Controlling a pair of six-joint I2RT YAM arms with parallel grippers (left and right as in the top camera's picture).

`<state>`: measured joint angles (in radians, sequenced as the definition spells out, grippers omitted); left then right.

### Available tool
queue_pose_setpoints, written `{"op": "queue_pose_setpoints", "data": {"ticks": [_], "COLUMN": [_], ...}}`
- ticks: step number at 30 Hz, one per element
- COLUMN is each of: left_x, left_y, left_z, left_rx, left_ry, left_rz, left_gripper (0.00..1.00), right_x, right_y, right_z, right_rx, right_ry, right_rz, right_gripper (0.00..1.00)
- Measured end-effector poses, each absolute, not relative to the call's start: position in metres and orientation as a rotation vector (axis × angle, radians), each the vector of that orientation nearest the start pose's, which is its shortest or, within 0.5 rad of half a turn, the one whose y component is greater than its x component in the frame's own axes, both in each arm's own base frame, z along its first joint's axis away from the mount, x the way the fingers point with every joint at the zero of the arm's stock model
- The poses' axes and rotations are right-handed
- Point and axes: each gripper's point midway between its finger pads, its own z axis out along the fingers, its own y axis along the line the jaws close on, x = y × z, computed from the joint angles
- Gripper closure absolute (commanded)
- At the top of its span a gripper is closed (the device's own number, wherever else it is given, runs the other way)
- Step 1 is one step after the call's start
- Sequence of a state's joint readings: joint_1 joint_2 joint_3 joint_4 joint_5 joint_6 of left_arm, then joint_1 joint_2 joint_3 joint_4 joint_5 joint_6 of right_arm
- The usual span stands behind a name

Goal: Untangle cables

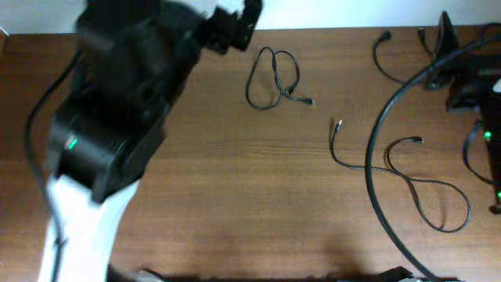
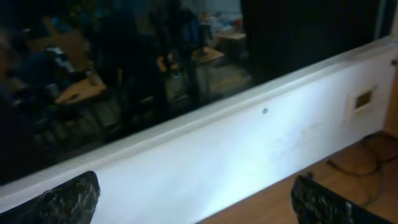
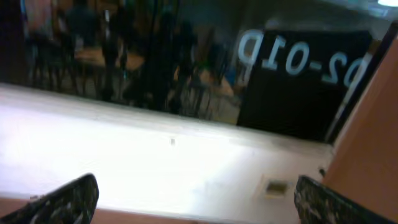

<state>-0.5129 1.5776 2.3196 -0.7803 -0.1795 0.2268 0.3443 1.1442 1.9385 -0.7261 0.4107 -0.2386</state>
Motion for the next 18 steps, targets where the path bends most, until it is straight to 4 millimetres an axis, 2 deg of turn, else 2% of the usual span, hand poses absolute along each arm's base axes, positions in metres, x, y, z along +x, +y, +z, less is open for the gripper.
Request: {"op": "queue_pose_setpoints", "data": {"ticks": [1, 2, 3, 4, 5, 6, 7, 8, 9, 10, 11, 12, 13, 16, 17, 18], "left_x": [0.352, 0.326, 0.314, 0.296, 0.284, 0.274, 0.270, 0.269, 0.269, 0.269, 0.269, 0.269, 0.269, 0.270, 0.270, 0.270], "left_y": [-0.156, -0.126, -0.109, -0.081, -0.061, -0.049, -0.044, -0.043, -0.043, -0.043, -0.043, -0.043, -0.043, -0.043, -0.043, -0.043], "left_z": [0.580, 0.569, 0.570, 0.553, 0.528, 0.507, 0.492, 0.483, 0.482, 0.484, 0.486, 0.487, 0.486, 0.476, 0.470, 0.465], "left_rx": [0.422, 0.371, 0.329, 0.271, 0.232, 0.210, 0.201, 0.202, 0.202, 0.197, 0.192, 0.191, 0.191, 0.179, 0.177, 0.176], "left_ry": [1.534, 1.534, 1.503, 1.492, 1.504, 1.512, 1.515, 1.522, 1.518, 1.508, 1.501, 1.498, 1.499, 1.543, 1.565, 1.587], "left_rz": [-0.042, 0.014, 0.033, 0.081, 0.118, 0.136, 0.143, 0.146, 0.143, 0.140, 0.138, 0.137, 0.137, 0.115, 0.110, 0.107], "left_gripper": [0.01, 0.01, 0.01, 0.01, 0.01, 0.01, 0.01, 0.01, 0.01, 0.01, 0.01, 0.01, 0.01, 0.01, 0.01, 0.01], "right_x": [0.278, 0.273, 0.266, 0.260, 0.256, 0.258, 0.266, 0.285, 0.302, 0.312, 0.316, 0.318, 0.321, 0.334, 0.332, 0.318], "right_y": [0.020, 0.002, -0.011, -0.025, -0.039, -0.052, -0.064, -0.081, -0.094, -0.106, -0.109, -0.110, -0.109, -0.097, -0.092, -0.086], "right_z": [0.580, 0.571, 0.570, 0.564, 0.552, 0.523, 0.482, 0.422, 0.376, 0.312, 0.252, 0.211, 0.181, 0.113, 0.098, 0.072], "right_rx": [-0.082, -0.028, 0.024, 0.081, 0.161, 0.249, 0.350, 0.527, 0.671, 0.867, 1.049, 1.249, 1.464, 2.026, 2.130, 2.304], "right_ry": [1.505, 1.488, 1.442, 1.415, 1.421, 1.494, 1.610, 1.735, 1.790, 1.873, 1.951, 1.952, 1.905, 1.670, 1.638, 1.595], "right_rz": [-0.236, -0.265, -0.269, -0.273, -0.257, -0.238, -0.216, -0.170, -0.135, -0.095, -0.065, -0.013, 0.046, 0.218, 0.222, 0.169], "right_gripper": [0.01, 0.01, 0.01, 0.02, 0.10, 0.11, 0.11, 0.12, 0.15, 0.22, 0.23, 0.22, 0.10, 0.08, 0.03, 0.00]}}
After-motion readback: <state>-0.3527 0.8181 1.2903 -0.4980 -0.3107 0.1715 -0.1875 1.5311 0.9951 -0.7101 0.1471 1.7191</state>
